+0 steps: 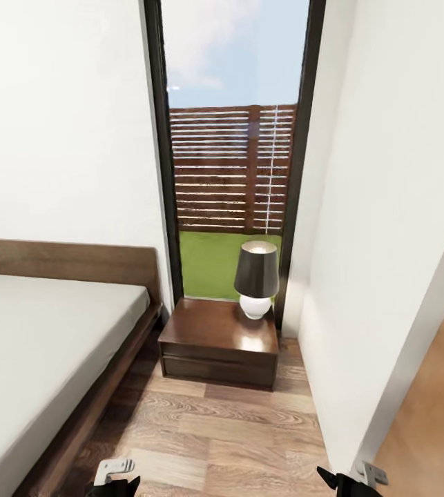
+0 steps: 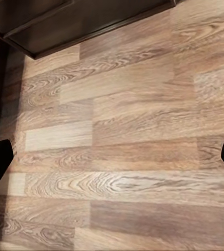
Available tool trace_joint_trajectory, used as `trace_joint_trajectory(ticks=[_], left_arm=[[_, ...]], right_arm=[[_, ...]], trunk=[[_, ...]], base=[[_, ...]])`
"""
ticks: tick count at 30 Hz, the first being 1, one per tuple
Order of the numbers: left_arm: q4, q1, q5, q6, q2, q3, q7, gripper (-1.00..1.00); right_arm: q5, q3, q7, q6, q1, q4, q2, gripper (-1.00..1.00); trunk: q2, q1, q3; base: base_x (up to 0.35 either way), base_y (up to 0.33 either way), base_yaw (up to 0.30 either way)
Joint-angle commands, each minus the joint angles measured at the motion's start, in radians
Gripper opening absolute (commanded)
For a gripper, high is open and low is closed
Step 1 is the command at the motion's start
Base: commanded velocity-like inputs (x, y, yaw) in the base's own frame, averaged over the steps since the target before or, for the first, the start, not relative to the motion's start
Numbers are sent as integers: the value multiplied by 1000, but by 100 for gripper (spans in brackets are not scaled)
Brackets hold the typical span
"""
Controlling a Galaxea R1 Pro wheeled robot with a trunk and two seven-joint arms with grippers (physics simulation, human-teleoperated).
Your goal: In the bedroom, move the book from the bed onto either nightstand, and place the two sandals side by side next to the bed.
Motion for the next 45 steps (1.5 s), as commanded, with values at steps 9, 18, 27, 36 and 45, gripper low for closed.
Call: trace_joint_trajectory(ticks=[9,18,27,36,45], left_arm=[[2,-1,10,-3,0,-8,-4,100],[2,-1,10,-3,0,-8,-4,100],[2,-1,10,-3,0,-8,-4,100],[2,-1,10,-3,0,-8,-4,100],[2,-1,10,-3,0,-8,-4,100]], right_arm=[[6,-8,5,-3,0,2,0,100],[6,-8,5,-3,0,3,0,100],[6,-8,5,-3,0,3,0,100],[6,-8,5,-3,0,3,0,100],[6,-8,5,-3,0,3,0,100]], trunk=[[-1,0,-1],[-1,0,-1],[-1,0,-1],[-1,0,-1],[-1,0,-1]], base=[[198,0,149],[295,0,6],[78,0,116],[1,0,286],[49,-10,291]])
